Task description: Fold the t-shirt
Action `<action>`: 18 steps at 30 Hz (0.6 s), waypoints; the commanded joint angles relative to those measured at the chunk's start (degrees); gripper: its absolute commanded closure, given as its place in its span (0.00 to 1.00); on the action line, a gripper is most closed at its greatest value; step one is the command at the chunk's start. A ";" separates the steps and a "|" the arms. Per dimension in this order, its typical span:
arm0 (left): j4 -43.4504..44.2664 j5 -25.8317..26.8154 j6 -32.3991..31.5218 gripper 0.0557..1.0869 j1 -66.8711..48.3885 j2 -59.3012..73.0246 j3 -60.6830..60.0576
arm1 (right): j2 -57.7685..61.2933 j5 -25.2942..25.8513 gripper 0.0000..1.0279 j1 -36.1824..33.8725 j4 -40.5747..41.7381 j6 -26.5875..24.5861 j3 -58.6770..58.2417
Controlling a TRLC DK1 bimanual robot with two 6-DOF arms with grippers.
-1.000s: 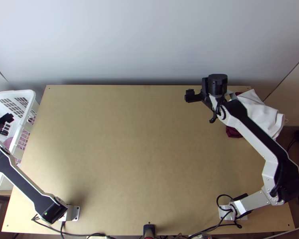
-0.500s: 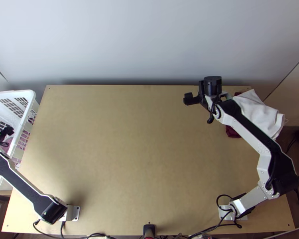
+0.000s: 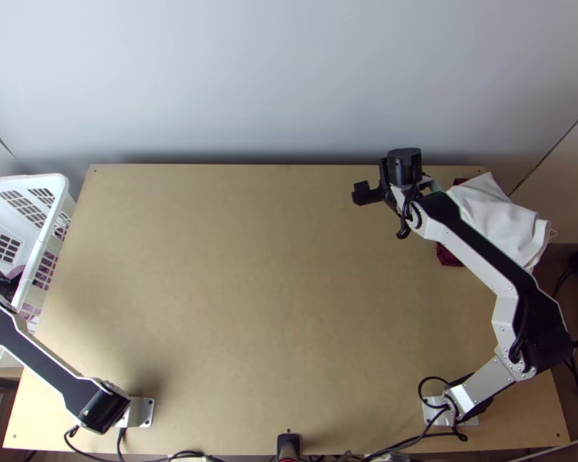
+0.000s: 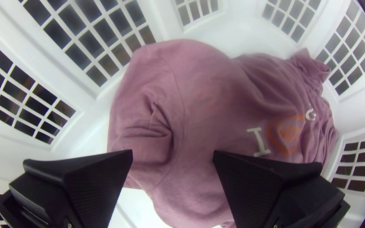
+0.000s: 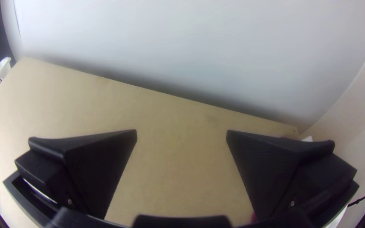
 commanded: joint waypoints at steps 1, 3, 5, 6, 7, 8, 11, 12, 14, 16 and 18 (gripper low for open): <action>1.37 -0.42 3.19 0.11 1.33 3.11 0.09 | 0.14 0.55 0.04 0.37 -0.41 -0.48 0.15; 2.25 -0.51 3.36 0.11 1.69 3.82 0.26 | 0.05 0.55 0.04 0.45 -0.50 -0.48 0.24; 2.95 -0.51 3.98 0.11 2.21 4.96 0.70 | 0.05 0.82 0.04 0.63 -0.76 -0.48 0.24; 4.09 -0.51 3.98 0.11 2.56 5.93 1.06 | 0.05 0.90 0.04 0.72 -1.02 -0.48 0.33; 5.32 -0.42 4.51 0.11 2.83 6.81 1.23 | 0.05 0.99 0.04 0.72 -1.11 -0.57 0.33; 6.03 -0.51 5.12 0.11 3.18 7.69 1.58 | -0.04 1.08 0.04 0.80 -1.20 -0.74 0.33; 7.26 -0.95 5.47 0.12 3.79 9.09 2.02 | -0.04 1.25 0.04 0.80 -1.55 -0.74 0.33; 7.26 -0.95 5.38 0.19 4.06 9.09 2.02 | -0.04 1.43 0.04 0.80 -1.64 -0.74 0.24; 8.31 -0.95 5.30 0.64 4.41 9.27 2.02 | -0.04 1.61 0.04 0.80 -1.64 -0.74 0.15; 10.33 -0.86 4.95 0.85 4.76 9.79 2.02 | 0.05 1.78 0.04 0.80 -1.64 -0.74 0.06; 8.22 -0.77 4.77 0.85 4.94 8.65 1.76 | 0.05 1.96 0.04 0.89 -1.64 -0.74 0.06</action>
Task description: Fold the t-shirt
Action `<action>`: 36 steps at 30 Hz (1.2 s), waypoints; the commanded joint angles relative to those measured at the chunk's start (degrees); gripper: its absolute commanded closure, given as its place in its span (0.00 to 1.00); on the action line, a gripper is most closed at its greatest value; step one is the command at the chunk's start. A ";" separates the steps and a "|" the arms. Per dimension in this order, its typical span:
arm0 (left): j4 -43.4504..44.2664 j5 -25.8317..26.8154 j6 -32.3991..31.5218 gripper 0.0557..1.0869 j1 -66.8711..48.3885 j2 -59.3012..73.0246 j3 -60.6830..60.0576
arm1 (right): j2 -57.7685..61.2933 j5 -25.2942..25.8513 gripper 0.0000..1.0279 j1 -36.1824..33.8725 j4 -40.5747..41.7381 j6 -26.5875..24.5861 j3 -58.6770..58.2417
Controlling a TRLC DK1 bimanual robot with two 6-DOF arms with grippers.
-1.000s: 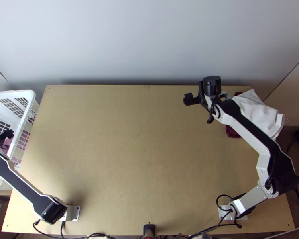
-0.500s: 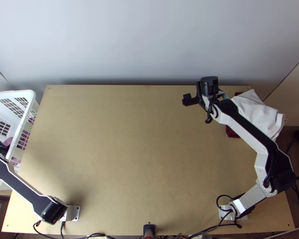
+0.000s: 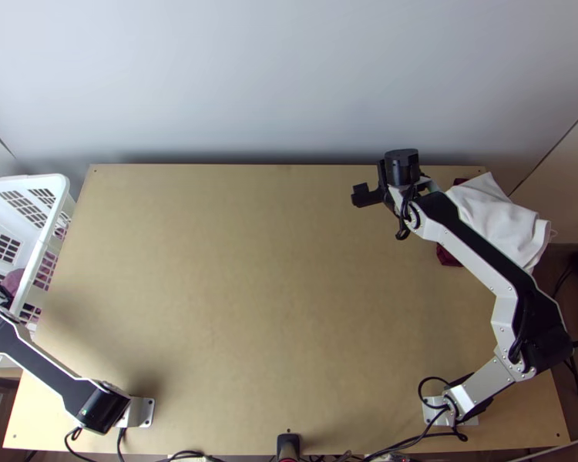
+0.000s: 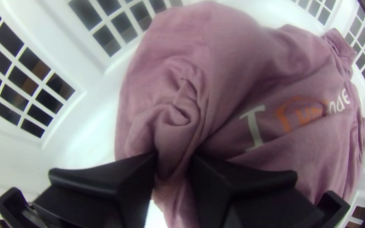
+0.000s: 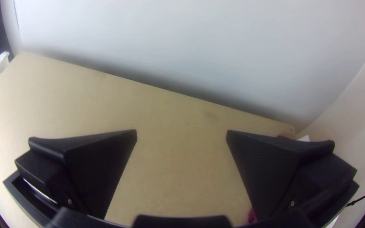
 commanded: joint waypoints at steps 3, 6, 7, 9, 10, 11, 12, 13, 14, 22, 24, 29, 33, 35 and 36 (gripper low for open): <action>-4.30 0.65 -3.95 0.85 1.40 -5.61 -0.76 | 0.05 0.78 0.04 0.35 -0.04 -0.09 -0.07; -12.83 7.77 -9.22 0.85 2.10 -14.13 -0.85 | 0.05 1.22 0.04 0.35 -0.04 -0.17 -0.16; -15.55 10.76 -10.45 0.85 2.19 -17.12 -0.93 | 0.05 1.22 0.04 0.35 -0.04 -0.09 -0.16; -20.39 14.63 -11.68 0.85 1.93 -22.57 -1.46 | 0.14 1.22 0.04 0.61 0.31 -0.09 -0.16; -22.14 15.42 -11.68 0.85 1.49 -25.03 -1.90 | 0.14 1.31 0.04 0.87 0.48 -0.09 -0.07; -23.55 16.12 -11.68 0.85 1.05 -27.32 -2.25 | 0.14 1.31 0.04 1.05 0.66 -0.09 -0.07; -25.22 16.91 -11.60 0.85 0.61 -29.43 -2.25 | 0.14 1.31 0.04 1.31 0.66 -0.09 0.02; -26.72 18.32 -11.42 0.85 0.26 -31.36 -2.34 | 0.14 1.31 0.04 1.40 0.66 -0.09 0.02; -27.86 19.28 -11.33 0.85 -0.10 -33.12 -2.43 | 0.05 1.31 0.04 1.49 0.66 -0.09 0.11; -36.82 23.50 -11.77 0.85 -3.70 -45.25 -2.43 | -2.32 1.48 0.04 0.43 0.66 0.18 -0.95; -39.28 25.96 -11.77 0.85 -4.67 -48.59 -2.52 | -3.20 1.48 0.04 0.00 0.66 0.62 -1.65; -46.67 30.71 -11.77 0.85 -9.50 -56.76 -2.78 | -5.40 1.48 0.04 -1.32 0.66 2.29 -4.11; -49.57 33.08 -11.86 0.85 -15.13 -63.62 -5.50 | -7.86 1.48 0.04 -2.20 1.98 4.05 -8.07; -49.57 33.08 -11.68 0.85 -19.08 -67.31 -8.84 | -9.36 1.39 0.04 -2.64 3.91 4.66 -10.97; -48.78 33.08 -11.51 0.85 -21.19 -68.98 -11.39 | -10.23 1.48 0.04 -2.73 5.32 5.45 -12.73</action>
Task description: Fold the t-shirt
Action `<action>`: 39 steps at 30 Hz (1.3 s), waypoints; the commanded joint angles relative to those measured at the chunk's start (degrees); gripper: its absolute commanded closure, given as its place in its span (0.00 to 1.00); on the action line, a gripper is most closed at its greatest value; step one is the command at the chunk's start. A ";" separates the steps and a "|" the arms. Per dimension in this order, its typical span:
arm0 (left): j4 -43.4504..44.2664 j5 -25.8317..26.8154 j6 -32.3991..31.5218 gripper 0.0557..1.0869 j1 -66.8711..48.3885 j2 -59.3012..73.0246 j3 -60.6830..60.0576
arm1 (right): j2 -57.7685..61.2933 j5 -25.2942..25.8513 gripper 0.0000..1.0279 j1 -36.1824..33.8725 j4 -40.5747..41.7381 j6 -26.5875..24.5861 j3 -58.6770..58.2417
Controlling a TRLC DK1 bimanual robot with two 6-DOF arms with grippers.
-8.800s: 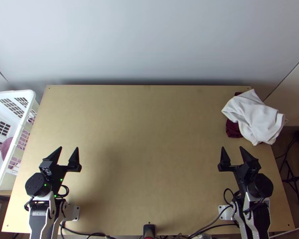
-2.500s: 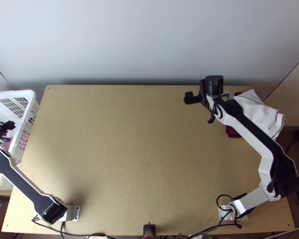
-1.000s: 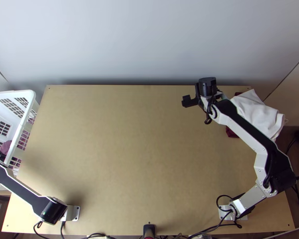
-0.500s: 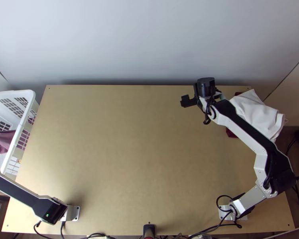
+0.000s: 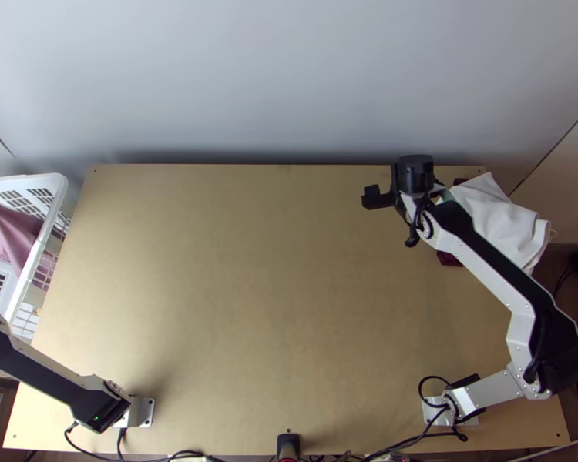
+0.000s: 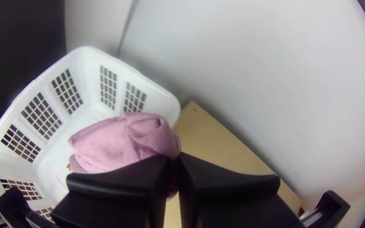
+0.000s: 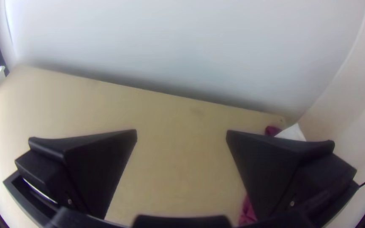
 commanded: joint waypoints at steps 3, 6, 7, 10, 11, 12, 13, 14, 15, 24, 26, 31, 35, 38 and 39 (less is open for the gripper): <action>2.22 2.18 0.05 0.85 -17.10 -16.95 -16.98 | -6.47 0.02 0.04 -1.53 8.18 3.23 -11.90; 7.41 -0.37 -1.00 0.85 -27.38 -23.27 -28.67 | -8.49 0.02 0.04 -2.23 10.56 4.98 -15.33; 10.66 -4.59 -1.09 0.85 -36.87 -28.02 -36.75 | -9.37 0.02 0.04 -3.37 10.56 7.27 -16.82; 15.58 -10.48 -0.91 0.85 -49.00 -33.56 -45.54 | -10.33 -0.07 0.04 -5.04 11.00 8.24 -19.02; 17.60 -12.50 -0.83 0.85 -53.84 -35.14 -48.09 | -10.86 0.02 0.04 -5.84 11.17 8.76 -19.81; 18.74 -14.26 -0.91 0.85 -58.41 -36.28 -49.94 | -11.56 -0.07 0.04 -6.80 11.70 9.03 -20.78; 19.62 -15.40 -1.18 0.85 -62.45 -36.72 -50.99 | -12.18 -0.07 0.04 -7.50 12.14 9.38 -21.74; 20.15 -16.10 -1.53 0.85 -65.97 -36.72 -51.61 | -12.62 -0.07 0.04 -8.03 12.40 9.47 -22.53; 20.77 -17.42 -1.71 0.85 -69.39 -36.19 -51.96 | -13.23 -0.07 0.04 -8.65 12.84 9.55 -23.33; 26.57 -24.72 -6.01 0.85 -92.60 -27.05 -51.17 | -18.16 -0.07 0.04 -14.54 13.90 12.72 -30.18; 30.35 -24.81 -7.68 0.85 -95.76 -25.38 -50.64 | -19.12 -0.07 0.04 -16.38 14.07 13.51 -31.24; 33.16 -24.72 -12.69 0.85 -101.12 -18.88 -41.85 | -20.35 -0.07 0.04 -19.55 20.58 13.95 -36.07; 33.86 -24.72 -14.36 0.85 -103.58 -12.90 -34.20 | -20.97 -0.07 0.04 -20.16 21.54 15.62 -38.18; 34.74 -24.81 -14.19 0.85 -104.55 -8.33 -29.98 | -21.85 -0.07 0.04 -20.07 21.54 15.79 -39.32; 35.09 -24.72 -14.27 0.85 -104.64 -6.75 -28.58 | -22.20 -0.07 0.04 -20.07 21.54 16.23 -39.76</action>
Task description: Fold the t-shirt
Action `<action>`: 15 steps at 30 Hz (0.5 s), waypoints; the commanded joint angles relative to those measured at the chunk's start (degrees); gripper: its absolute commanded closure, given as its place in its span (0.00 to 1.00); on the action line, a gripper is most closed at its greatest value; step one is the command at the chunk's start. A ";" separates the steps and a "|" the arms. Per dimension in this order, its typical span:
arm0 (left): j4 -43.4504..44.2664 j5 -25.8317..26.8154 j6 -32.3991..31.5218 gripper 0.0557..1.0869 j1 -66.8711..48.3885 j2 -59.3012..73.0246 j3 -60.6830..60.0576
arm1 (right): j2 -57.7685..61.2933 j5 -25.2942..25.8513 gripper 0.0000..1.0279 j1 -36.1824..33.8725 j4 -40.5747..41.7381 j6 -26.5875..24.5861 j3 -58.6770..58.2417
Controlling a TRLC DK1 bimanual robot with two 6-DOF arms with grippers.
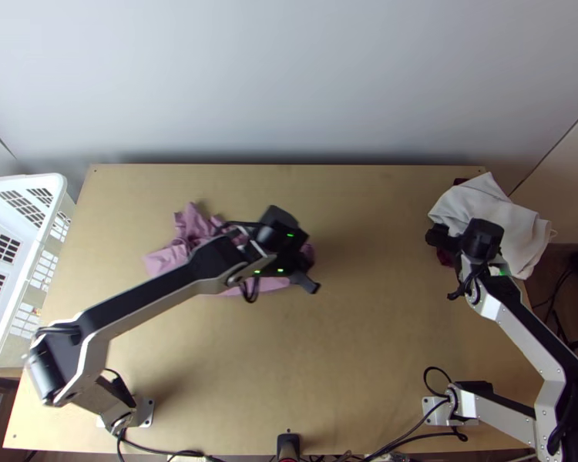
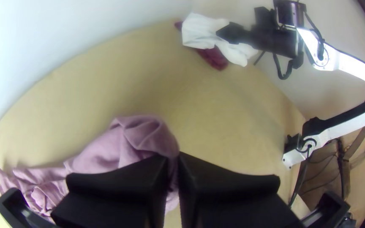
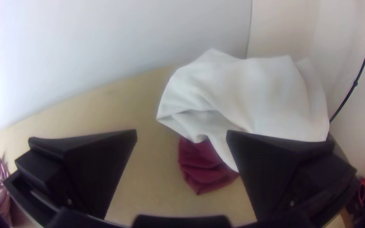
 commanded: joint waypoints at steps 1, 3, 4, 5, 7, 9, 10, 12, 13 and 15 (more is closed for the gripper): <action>2.35 -0.19 -1.66 0.85 -4.51 10.74 10.86 | -2.27 0.02 0.04 -1.23 1.41 1.63 -3.92; 2.35 0.68 -2.45 0.85 -5.13 13.64 14.20 | -2.79 0.02 0.04 -1.50 1.41 1.55 -4.80; 2.35 1.04 -2.72 0.85 -5.57 14.96 15.87 | -2.79 0.10 0.04 -2.20 1.41 1.55 -5.15; 2.35 1.12 -2.89 0.85 -6.18 16.46 17.54 | -2.88 0.10 0.04 -2.90 1.50 1.55 -5.50; 2.35 1.12 -3.42 0.85 -7.24 19.53 21.32 | -2.97 0.02 0.04 -4.48 1.59 1.55 -6.12; 2.35 1.30 -4.21 0.85 -8.29 23.05 25.63 | -3.23 0.02 0.04 -5.72 1.85 1.55 -6.82; 2.35 1.65 -4.39 0.84 -8.64 24.63 27.56 | -3.41 0.02 0.04 -6.15 2.03 1.55 -7.08; 1.82 2.97 -4.39 0.84 -9.35 27.62 30.72 | -3.85 0.10 0.04 -6.68 2.64 1.46 -7.79; 1.56 3.06 -4.39 0.75 -9.52 28.94 32.13 | -4.11 0.10 0.04 -7.03 2.73 1.46 -7.96; -1.96 3.06 -4.04 0.16 -9.52 30.78 35.03 | -4.29 0.10 0.04 -7.74 2.73 1.28 -8.14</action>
